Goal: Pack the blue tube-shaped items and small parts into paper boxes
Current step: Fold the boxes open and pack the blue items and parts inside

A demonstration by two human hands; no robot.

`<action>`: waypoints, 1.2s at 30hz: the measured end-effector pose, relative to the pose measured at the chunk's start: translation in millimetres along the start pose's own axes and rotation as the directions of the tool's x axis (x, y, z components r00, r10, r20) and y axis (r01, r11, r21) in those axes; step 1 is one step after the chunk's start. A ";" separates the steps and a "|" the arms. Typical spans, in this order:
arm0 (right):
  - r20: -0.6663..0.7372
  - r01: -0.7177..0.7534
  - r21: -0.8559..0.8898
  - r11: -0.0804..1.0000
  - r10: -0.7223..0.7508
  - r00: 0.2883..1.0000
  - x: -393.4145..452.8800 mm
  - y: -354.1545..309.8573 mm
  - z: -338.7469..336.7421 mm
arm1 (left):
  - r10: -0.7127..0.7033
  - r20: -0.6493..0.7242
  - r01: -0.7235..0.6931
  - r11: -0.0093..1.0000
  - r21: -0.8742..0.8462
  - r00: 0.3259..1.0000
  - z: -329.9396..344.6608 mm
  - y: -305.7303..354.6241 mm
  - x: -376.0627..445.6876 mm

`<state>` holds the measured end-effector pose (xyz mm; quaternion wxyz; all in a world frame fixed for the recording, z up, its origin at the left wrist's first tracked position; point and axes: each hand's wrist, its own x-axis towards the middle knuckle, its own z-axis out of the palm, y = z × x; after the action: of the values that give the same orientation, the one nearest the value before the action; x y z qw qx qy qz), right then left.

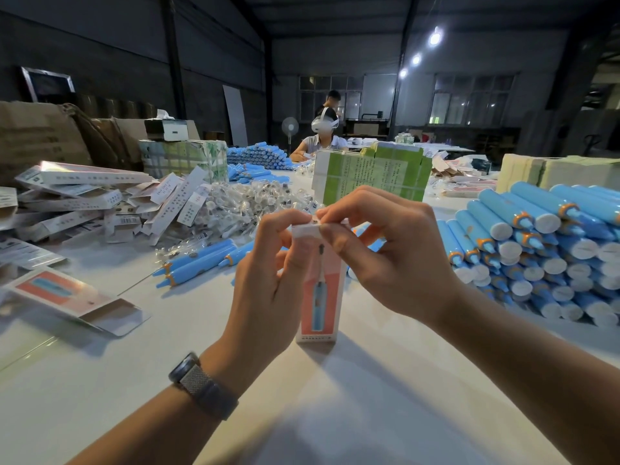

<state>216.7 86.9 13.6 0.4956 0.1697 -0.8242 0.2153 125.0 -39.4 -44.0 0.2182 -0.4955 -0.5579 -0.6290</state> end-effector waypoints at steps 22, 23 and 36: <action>0.227 -0.109 0.113 0.988 0.081 0.970 14.1 -0.3 -18.1 | 0.106 0.045 -0.110 0.989 0.096 0.993 -2.6 -1.7 0.9; 0.239 -0.101 0.117 0.988 0.071 0.968 14.6 0.4 -19.3 | 0.108 0.053 -0.112 0.990 0.089 0.993 -2.9 -1.8 1.0; 0.201 0.049 0.073 0.996 -0.063 0.978 7.7 11.7 -16.8 | 0.093 0.014 -0.094 0.985 0.146 0.996 -3.5 -3.8 0.0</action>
<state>219.9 105.2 25.2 0.4087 0.2307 -0.8576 0.2106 120.5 -41.5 -45.4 0.2814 -0.5060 -0.5796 -0.5734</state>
